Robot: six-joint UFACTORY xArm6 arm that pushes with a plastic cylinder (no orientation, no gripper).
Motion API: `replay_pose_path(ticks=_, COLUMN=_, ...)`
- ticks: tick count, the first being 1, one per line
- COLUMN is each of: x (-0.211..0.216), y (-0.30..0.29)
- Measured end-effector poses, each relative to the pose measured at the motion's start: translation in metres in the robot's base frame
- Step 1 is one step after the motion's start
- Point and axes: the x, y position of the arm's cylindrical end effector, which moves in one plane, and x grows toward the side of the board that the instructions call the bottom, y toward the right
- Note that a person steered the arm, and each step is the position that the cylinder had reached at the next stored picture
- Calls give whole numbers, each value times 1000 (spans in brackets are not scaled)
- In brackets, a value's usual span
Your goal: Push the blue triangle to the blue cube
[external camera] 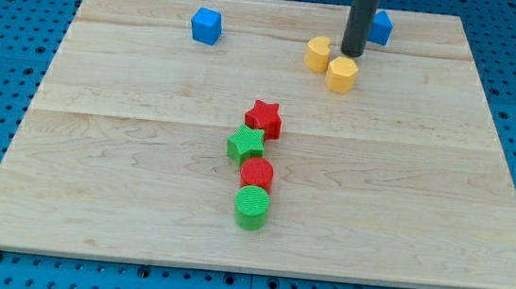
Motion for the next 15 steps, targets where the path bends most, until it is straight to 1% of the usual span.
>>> replay_pose_path(ticks=1, x=-27, y=-71)
replay_pose_path(ticks=2, x=27, y=-73)
replay_pose_path(ticks=3, x=43, y=-44)
replay_pose_path(ticks=4, x=22, y=-63)
replay_pose_path(ticks=5, x=-10, y=16)
replay_pose_path(ticks=6, x=-15, y=108)
replay_pose_path(ticks=7, x=-41, y=113)
replay_pose_path(ticks=8, x=-74, y=73)
replay_pose_path(ticks=9, x=-33, y=-19)
replay_pose_path(ticks=10, x=-39, y=-96)
replay_pose_path(ticks=11, x=-57, y=-12)
replay_pose_path(ticks=12, x=-6, y=23)
replay_pose_path(ticks=13, x=3, y=-31)
replay_pose_path(ticks=14, x=3, y=-117)
replay_pose_path(ticks=15, x=3, y=-170)
